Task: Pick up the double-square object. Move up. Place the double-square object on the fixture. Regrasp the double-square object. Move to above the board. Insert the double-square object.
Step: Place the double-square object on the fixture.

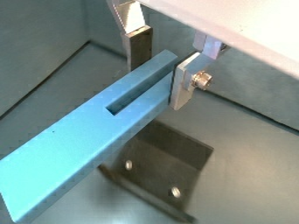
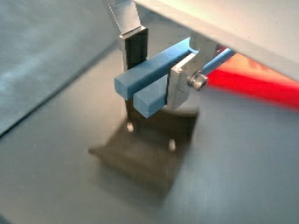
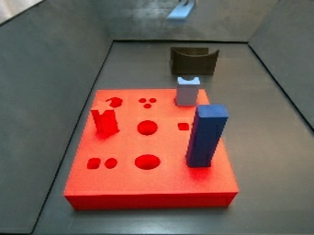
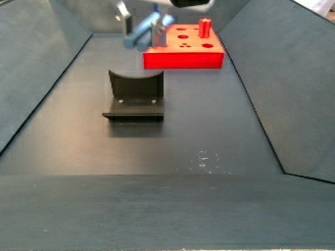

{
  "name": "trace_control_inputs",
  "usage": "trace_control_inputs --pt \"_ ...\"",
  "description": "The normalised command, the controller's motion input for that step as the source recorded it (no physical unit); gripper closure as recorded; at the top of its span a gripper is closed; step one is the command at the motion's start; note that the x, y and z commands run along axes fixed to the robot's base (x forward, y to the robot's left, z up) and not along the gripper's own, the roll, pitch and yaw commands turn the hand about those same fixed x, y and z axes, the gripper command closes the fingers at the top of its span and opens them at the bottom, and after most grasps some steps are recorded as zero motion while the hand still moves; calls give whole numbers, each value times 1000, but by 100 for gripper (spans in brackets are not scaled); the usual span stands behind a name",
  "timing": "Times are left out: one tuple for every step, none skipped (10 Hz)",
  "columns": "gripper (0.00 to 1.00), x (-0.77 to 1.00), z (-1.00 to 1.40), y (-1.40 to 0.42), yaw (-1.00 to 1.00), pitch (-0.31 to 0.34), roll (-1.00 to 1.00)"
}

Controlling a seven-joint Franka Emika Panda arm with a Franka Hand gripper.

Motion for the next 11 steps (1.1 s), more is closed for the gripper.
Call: trace_control_inputs --pt "100 339 147 -29 750 275 -1000" --pt "100 239 55 1 691 334 -1000" --pt "100 174 42 15 632 402 -1000" --pt "100 111 26 29 535 508 -994" --pt "100 102 13 30 415 499 -861" --pt "100 105 -1 35 123 460 -533" --pt "100 106 -2 39 31 439 -405" --pt "100 100 1 28 -67 363 -244" --pt "100 86 1 31 -110 295 -186" --pt "100 76 3 38 -137 222 -134" --pt "100 104 -1000 63 -226 35 -1000"
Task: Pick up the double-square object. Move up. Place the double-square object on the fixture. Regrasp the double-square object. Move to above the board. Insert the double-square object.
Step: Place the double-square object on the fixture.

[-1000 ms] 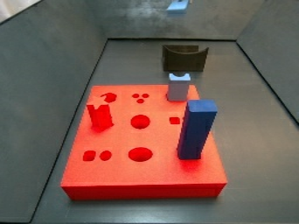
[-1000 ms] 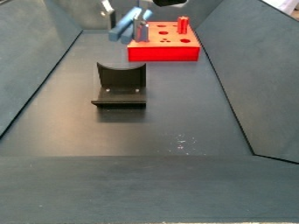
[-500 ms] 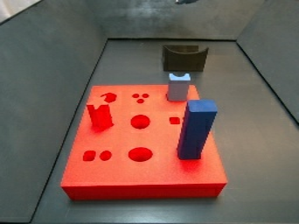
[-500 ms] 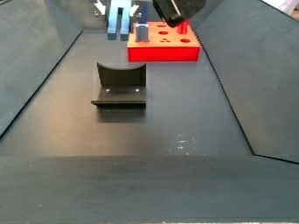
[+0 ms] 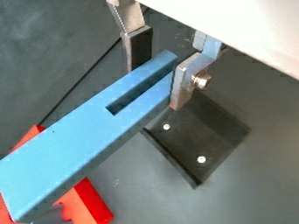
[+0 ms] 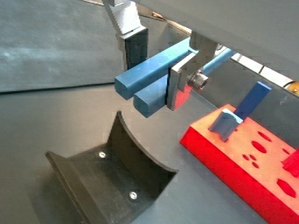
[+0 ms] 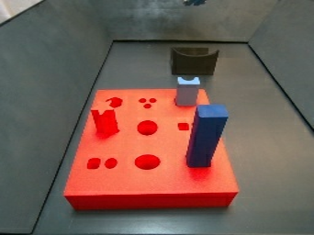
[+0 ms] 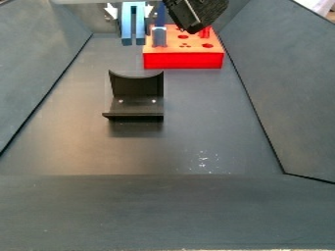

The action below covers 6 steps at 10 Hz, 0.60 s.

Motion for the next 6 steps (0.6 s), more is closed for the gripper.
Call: trace_control_inputs --pt "100 112 -1000 66 -231 9 -1000" --pt "100 122 -1000 77 -227 10 -1000" --pt "100 130 -1000 80 -219 8 -1000" --pt "100 139 -1000 86 -216 -6 -996" --pt "100 147 -1000 92 -183 -22 -833" --pt "100 153 -1000 95 -160 -26 -723"
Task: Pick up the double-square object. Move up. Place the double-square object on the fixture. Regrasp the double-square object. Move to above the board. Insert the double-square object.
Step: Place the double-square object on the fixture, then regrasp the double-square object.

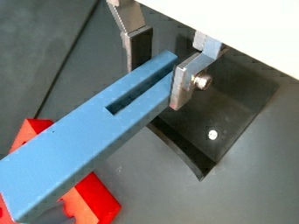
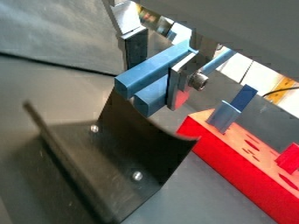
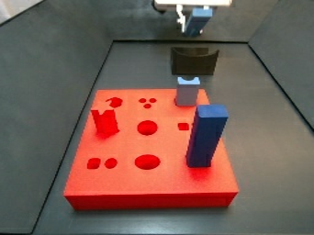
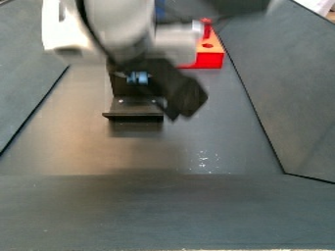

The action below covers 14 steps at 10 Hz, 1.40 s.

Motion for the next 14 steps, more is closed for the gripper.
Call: trace_control_inputs --pt "100 165 -1000 104 -118 -31 -504" --pt "100 178 -1000 111 -88 -20 -295" --pt "100 185 -1000 108 -66 -12 -203" --pt "100 185 -1000 110 -59 -7 -174" --pt "100 146 -749 93 -50 -4 -139" --pt "100 117 -587 71 -43 -3 -128" --pt "100 89 -444 63 -45 2 -109" --pt "100 69 -442 41 -41 6 -92" --pt "0 0 0 0 0 0 0" --pt "0 0 1000 0 8 -6 31" --pt "0 -4 1000 2 13 -5 36" --pt "0 -28 1000 0 23 9 53" --pt "0 -34 1000 -5 26 29 63" --pt "0 -36 1000 -3 23 49 61"
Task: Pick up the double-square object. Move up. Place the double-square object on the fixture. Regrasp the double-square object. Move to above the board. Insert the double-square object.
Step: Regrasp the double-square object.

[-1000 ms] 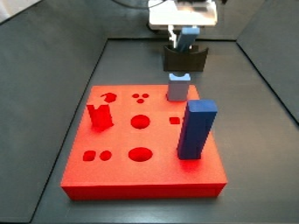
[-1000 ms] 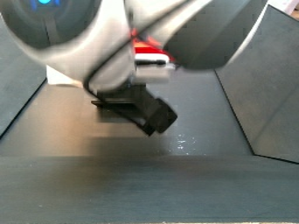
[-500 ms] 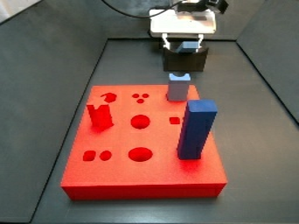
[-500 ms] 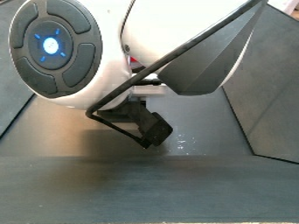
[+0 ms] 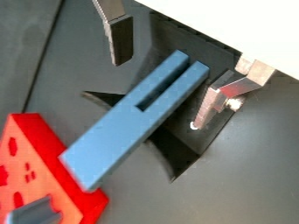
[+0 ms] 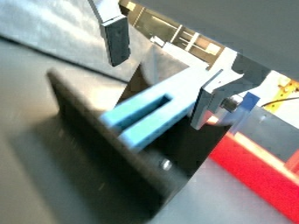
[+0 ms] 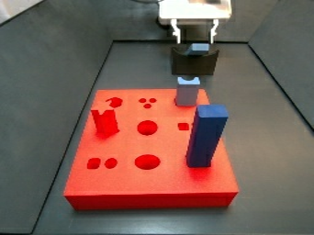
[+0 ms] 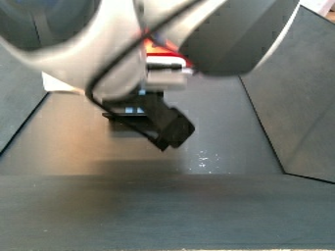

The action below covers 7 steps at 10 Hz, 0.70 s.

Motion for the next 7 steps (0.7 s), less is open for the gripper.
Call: trace_control_inputs --pt "0 -36 980 -1 18 63 58" --pt "0 -28 695 1 2 87 53" --pt "0 -26 520 1 -8 93 50" --pt "0 -26 348 3 -21 92 44" --pt "0 -24 170 6 -33 88 43" --pt "0 6 913 -1000 28 64 1000" --pt "0 3 915 -1000 28 62 1000"
